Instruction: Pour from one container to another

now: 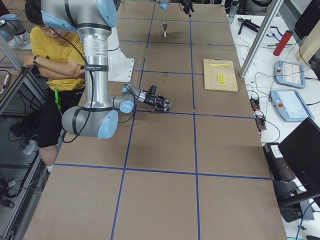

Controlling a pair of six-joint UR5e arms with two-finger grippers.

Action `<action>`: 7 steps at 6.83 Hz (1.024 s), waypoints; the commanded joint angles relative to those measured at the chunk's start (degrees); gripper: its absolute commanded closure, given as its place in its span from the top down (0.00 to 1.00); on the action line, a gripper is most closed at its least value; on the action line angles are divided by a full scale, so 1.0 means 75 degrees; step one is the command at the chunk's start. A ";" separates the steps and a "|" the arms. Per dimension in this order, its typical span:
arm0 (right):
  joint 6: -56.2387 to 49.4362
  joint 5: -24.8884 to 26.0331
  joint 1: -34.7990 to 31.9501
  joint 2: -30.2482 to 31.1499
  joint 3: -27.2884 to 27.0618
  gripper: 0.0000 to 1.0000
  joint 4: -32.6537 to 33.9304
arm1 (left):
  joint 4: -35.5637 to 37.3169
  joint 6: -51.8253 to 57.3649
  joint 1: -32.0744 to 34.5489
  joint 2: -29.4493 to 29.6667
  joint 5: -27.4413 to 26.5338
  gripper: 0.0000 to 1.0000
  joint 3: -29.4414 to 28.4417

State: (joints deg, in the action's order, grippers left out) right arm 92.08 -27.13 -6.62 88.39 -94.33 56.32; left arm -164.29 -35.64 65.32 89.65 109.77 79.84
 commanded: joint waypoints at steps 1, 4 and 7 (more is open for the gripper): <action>0.0016 0.0007 0.0004 0.0039 -0.0020 0.20 -0.0009 | 0.0003 -0.0006 0.0009 -0.0023 0.0000 1.00 0.0053; 0.0379 0.0031 0.0004 0.0086 -0.0056 1.00 -0.0021 | 0.0003 -0.0018 -0.0003 -0.0035 -0.0012 1.00 0.0054; 0.0379 0.0078 0.0016 0.0086 -0.0196 1.00 -0.0009 | -0.0008 -0.0029 0.0009 -0.0047 -0.0012 1.00 0.0089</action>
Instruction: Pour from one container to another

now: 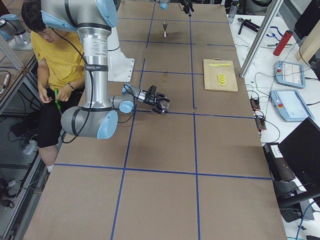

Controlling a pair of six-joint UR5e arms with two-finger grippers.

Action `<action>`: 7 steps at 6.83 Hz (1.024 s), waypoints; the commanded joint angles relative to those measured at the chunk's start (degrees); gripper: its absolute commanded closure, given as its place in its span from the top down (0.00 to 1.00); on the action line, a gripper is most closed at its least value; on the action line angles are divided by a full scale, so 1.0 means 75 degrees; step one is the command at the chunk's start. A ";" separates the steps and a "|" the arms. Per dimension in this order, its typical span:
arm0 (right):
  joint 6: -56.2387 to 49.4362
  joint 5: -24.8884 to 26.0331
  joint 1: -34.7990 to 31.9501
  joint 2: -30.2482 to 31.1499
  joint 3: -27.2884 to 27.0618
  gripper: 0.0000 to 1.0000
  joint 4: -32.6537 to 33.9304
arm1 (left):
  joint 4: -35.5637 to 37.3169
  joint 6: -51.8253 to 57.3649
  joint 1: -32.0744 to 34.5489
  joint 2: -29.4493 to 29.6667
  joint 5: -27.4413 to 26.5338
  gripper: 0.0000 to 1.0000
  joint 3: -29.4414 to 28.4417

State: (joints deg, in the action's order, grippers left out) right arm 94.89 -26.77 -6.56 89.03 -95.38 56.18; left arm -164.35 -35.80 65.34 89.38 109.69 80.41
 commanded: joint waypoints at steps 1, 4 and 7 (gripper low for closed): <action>0.0016 0.0030 0.0007 0.0001 -0.0044 1.00 0.0009 | -0.0001 -0.0020 0.0007 -0.0046 0.0000 1.00 0.0106; 0.0039 0.0216 0.0170 0.0070 -0.0067 1.00 -0.0003 | -0.0001 -0.0020 0.0007 -0.0070 0.0000 1.00 0.0153; 0.0051 0.0452 0.0732 0.0819 -0.0686 1.00 -0.0003 | -0.0001 -0.0020 -0.0005 -0.0058 0.0000 1.00 0.0177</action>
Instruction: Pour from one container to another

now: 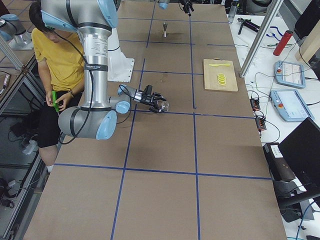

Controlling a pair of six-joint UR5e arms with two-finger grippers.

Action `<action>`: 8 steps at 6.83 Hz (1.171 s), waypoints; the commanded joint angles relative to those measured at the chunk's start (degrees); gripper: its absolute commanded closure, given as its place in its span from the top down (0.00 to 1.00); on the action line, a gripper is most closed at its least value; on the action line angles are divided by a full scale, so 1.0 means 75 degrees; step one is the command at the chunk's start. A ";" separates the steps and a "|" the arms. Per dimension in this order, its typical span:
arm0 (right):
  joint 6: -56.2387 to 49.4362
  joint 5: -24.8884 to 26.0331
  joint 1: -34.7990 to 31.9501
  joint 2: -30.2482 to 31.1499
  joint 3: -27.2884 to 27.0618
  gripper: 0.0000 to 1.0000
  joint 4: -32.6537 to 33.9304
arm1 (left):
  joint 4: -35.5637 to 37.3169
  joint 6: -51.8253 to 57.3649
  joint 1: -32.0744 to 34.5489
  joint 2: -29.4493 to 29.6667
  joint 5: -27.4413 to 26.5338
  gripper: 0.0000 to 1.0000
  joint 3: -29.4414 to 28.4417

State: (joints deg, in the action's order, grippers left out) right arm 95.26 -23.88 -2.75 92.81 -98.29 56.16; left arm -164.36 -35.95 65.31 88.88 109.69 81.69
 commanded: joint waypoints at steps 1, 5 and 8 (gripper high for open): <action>0.0002 0.0206 0.0458 0.0363 -0.0405 1.00 0.0000 | 0.0000 -0.0012 -0.0002 0.0009 0.0000 1.00 0.0007; 0.0002 -0.0048 0.1245 0.1951 -0.1704 1.00 -0.0012 | 0.0012 0.0035 -0.0002 0.0009 0.0046 1.00 -0.0005; -0.0150 -0.0740 0.1222 0.3897 -0.1965 1.00 -0.2033 | 0.0374 0.0140 0.0068 0.0103 0.0469 1.00 -0.0064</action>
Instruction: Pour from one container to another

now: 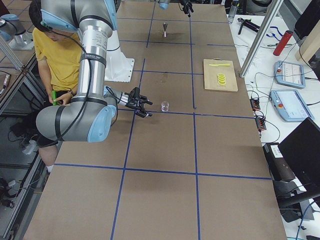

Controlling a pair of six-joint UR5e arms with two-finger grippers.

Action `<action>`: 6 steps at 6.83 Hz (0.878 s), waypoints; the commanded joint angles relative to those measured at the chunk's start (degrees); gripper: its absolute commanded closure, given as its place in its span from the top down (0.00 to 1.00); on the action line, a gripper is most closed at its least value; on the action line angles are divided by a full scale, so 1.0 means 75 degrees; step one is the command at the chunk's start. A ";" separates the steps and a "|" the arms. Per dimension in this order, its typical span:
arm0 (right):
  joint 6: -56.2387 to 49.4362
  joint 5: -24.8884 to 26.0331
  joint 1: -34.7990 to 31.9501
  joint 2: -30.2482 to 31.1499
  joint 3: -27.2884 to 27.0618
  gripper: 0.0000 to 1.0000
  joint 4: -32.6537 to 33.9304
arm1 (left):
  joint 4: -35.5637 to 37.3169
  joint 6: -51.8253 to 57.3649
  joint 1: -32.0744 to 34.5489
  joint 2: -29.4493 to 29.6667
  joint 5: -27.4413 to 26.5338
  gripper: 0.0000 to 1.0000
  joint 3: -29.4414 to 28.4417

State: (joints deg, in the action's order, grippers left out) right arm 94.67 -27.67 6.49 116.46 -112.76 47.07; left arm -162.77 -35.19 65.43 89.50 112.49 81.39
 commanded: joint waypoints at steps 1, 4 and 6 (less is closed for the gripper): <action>-0.0293 -0.0411 -0.0045 0.0992 0.0034 1.00 -0.1198 | 0.0454 0.0434 0.0216 0.0055 0.0095 1.00 -0.0047; -0.2456 -0.1438 -0.1035 0.0961 0.1447 1.00 -0.4263 | 0.1636 0.1876 0.1246 0.0358 0.0598 1.00 -0.0083; -0.4084 -0.3880 -0.3326 0.0623 0.1616 1.00 -0.4892 | 0.2502 0.2603 0.1867 0.0650 0.0796 1.00 -0.0083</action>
State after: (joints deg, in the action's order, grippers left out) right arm 71.49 -46.14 -8.30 122.95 -101.66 13.47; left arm -148.37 -19.06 76.54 92.81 117.21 80.79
